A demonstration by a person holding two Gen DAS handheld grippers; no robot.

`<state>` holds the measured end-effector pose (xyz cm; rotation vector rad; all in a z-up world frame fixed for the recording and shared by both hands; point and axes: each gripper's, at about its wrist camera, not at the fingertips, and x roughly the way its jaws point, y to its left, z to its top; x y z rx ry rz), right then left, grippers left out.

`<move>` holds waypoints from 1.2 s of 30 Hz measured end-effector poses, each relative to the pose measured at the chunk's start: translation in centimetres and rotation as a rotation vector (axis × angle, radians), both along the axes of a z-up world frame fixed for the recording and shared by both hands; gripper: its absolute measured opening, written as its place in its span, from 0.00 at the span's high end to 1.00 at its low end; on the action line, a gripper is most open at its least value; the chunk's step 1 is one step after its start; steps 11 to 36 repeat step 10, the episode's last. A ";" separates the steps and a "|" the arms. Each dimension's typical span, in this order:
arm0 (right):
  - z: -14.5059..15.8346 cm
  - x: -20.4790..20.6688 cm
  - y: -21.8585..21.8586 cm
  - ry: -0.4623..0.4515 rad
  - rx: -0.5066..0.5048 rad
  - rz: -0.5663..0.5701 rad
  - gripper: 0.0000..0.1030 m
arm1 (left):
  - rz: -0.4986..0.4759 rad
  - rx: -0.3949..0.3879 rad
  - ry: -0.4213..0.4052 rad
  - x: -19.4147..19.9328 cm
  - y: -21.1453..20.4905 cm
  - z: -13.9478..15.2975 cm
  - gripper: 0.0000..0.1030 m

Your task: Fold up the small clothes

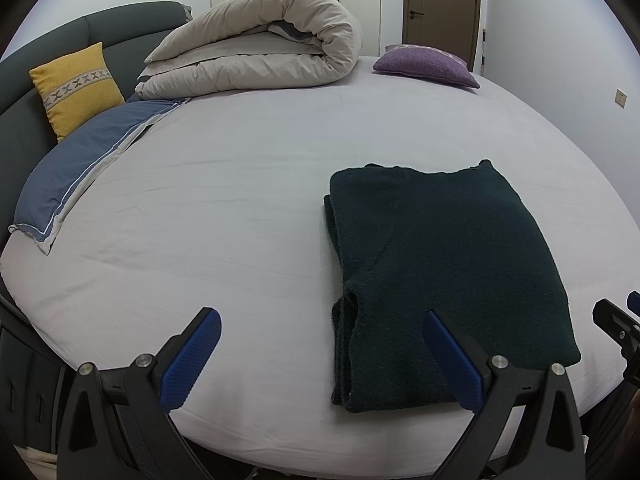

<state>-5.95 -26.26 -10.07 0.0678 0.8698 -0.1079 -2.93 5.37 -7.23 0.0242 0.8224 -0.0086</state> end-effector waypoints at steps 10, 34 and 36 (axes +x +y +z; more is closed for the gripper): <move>-0.1 0.1 0.3 0.006 0.006 0.002 0.00 | -0.007 0.011 -0.016 0.0 -0.1 0.3 0.00; -0.1 0.1 0.3 0.006 0.006 0.002 0.00 | -0.007 0.011 -0.016 0.0 -0.1 0.3 0.00; -0.1 0.1 0.3 0.006 0.006 0.002 0.00 | -0.007 0.011 -0.016 0.0 -0.1 0.3 0.00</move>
